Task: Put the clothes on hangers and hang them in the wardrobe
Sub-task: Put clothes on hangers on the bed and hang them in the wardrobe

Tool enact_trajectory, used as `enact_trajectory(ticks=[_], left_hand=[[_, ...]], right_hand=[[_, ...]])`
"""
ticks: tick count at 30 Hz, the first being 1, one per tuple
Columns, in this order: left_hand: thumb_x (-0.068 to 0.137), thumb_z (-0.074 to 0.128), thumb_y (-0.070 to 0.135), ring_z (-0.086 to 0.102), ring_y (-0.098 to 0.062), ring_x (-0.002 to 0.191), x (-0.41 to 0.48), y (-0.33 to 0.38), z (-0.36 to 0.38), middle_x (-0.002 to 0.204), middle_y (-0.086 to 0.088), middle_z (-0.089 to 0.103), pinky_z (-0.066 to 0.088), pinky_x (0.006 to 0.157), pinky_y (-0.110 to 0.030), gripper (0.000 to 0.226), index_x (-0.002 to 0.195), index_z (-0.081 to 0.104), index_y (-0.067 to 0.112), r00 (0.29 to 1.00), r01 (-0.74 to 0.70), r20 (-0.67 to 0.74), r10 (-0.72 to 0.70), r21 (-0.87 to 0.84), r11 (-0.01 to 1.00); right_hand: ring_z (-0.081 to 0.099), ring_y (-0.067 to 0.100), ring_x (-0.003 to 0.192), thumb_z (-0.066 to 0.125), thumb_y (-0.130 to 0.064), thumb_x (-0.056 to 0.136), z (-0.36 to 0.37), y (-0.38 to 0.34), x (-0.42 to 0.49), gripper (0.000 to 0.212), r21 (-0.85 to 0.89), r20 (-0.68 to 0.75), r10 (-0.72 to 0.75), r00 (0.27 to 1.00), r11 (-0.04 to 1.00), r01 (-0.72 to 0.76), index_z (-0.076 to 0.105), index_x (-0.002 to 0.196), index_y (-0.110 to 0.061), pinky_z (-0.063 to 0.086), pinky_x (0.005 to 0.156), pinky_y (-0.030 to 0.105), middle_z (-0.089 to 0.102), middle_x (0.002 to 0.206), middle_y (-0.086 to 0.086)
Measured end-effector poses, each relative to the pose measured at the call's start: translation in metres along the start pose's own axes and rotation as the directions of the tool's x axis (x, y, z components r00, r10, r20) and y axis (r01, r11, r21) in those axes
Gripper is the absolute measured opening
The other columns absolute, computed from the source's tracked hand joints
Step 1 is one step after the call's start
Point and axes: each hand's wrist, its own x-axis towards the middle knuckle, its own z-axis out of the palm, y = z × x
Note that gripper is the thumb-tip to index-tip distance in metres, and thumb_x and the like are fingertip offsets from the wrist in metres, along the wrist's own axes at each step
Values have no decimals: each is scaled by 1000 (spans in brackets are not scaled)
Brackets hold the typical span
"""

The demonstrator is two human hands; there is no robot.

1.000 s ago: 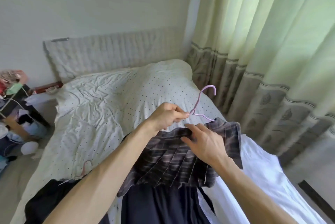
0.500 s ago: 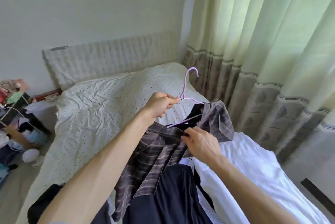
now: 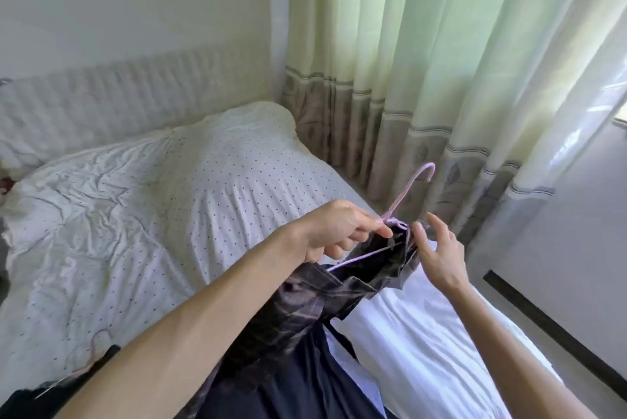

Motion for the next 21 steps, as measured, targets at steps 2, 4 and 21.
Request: enact_trajectory(ticks=[2, 4, 21], left_hand=[[102, 53, 26, 14, -5, 48, 18, 11, 24, 59, 10, 24, 9, 42, -19, 25, 108, 72, 10, 995, 11, 99, -6, -53, 999], [103, 52, 26, 14, -4, 47, 41, 24, 43, 59, 10, 23, 9, 41, -18, 26, 112, 70, 10, 985, 20, 175, -3, -100, 995], [87, 69, 16, 50, -21, 131, 367, -106, -25, 148, -2, 46, 41, 107, -29, 70, 150, 42, 32, 845, 289, -452, -287, -67, 955]], right_hand=[[48, 30, 128, 34, -64, 93, -22, 26, 5, 63, 0, -57, 85, 995, 996, -85, 54, 134, -21, 31, 113, 47, 61, 132, 9], [51, 32, 125, 32, -59, 96, -46, 48, 12, 55, 75, -114, 159, 981, 986, -151, 56, 130, -22, 34, 111, 46, 64, 127, 9], [19, 22, 150, 5, -85, 75, 13, 230, 172, 97, -545, 501, -3, 865, 776, 318, 25, 155, -33, 23, 120, 40, 31, 160, -5]])
